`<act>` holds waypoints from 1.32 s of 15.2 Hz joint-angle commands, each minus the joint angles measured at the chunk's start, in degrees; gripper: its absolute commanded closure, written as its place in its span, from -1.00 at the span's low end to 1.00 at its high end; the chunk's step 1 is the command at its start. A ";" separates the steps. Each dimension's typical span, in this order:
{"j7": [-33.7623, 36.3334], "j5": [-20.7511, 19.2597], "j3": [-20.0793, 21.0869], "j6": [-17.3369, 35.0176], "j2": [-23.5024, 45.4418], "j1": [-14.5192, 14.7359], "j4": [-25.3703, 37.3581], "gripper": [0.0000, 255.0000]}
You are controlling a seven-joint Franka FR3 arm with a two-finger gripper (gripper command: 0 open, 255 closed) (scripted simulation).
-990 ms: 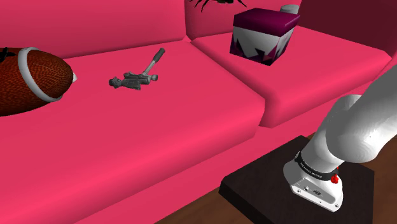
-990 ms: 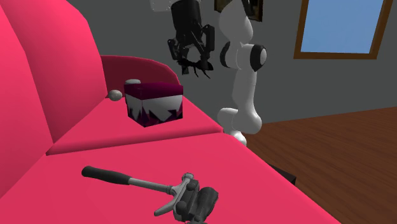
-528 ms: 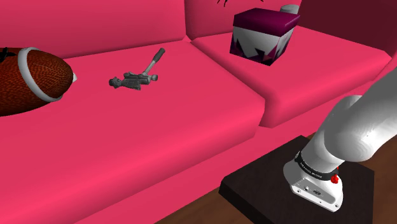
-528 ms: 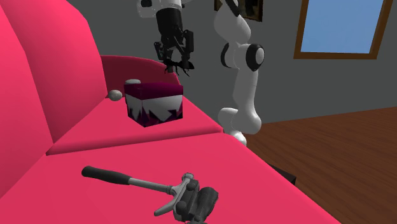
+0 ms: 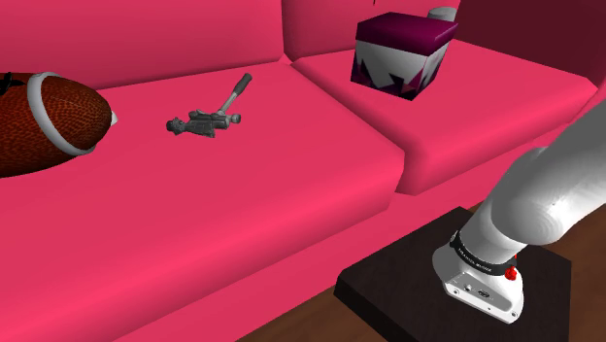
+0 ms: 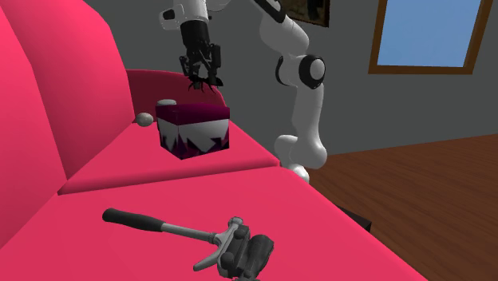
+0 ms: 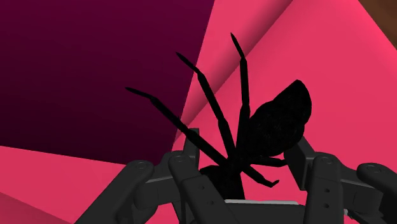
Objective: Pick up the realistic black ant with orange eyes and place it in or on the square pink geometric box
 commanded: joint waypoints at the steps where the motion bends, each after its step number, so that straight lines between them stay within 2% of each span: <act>1: -3.44 -0.53 -2.02 -0.50 0.97 -1.13 0.87 1.00; 8: -15.27 -1.01 -9.27 -3.68 7.47 -5.69 8.46 1.00; 19: -15.37 -3.46 -7.82 7.30 0.46 -5.19 -9.13 1.00; 20: -15.37 -3.46 -7.82 7.30 0.46 -5.19 -9.13 1.00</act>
